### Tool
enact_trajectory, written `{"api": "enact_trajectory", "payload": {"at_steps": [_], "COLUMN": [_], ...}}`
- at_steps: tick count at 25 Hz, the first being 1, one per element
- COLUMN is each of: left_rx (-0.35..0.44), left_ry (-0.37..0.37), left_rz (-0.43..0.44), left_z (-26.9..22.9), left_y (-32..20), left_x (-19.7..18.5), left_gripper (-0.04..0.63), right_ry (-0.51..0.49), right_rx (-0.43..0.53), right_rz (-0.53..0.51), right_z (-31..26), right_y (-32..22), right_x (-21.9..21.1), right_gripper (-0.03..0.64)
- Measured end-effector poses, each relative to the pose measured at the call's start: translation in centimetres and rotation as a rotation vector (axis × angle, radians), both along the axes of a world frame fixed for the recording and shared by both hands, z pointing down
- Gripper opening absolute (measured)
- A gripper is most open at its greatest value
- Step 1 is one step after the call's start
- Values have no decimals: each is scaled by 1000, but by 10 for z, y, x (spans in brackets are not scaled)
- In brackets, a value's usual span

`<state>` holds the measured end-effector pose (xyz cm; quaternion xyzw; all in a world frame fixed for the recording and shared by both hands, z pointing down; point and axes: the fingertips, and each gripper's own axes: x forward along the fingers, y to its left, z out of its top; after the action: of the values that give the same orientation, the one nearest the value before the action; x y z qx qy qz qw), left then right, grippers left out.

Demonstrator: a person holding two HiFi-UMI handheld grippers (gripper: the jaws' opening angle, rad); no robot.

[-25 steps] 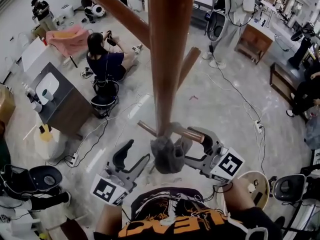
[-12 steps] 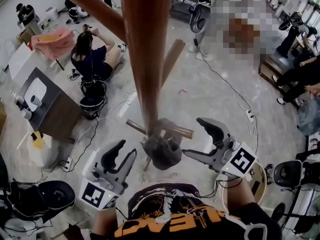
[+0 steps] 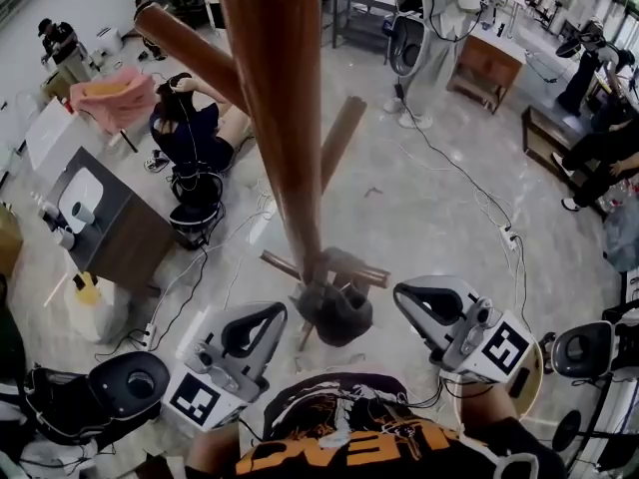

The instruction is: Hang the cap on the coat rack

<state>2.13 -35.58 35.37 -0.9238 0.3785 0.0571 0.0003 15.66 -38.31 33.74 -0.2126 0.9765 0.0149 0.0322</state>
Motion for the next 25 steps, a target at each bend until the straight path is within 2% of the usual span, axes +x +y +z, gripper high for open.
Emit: {"api": "enact_trajectory", "payload": {"at_steps": [9,25], "left_rx": [-16,-30], "left_ry": [-27,-26], "left_rz": [-24,-20], "left_z": [0,-1], "left_y": [5,5], "left_x": [5,7], "left_gripper": [22,22], "right_ry": [57,37], "right_rx": [-3,-7], "right_rz": [-1,-8], "right_z": [15,10], "right_y": [2,2], "right_x": [-9,-22], "right_gripper": [14,14]}}
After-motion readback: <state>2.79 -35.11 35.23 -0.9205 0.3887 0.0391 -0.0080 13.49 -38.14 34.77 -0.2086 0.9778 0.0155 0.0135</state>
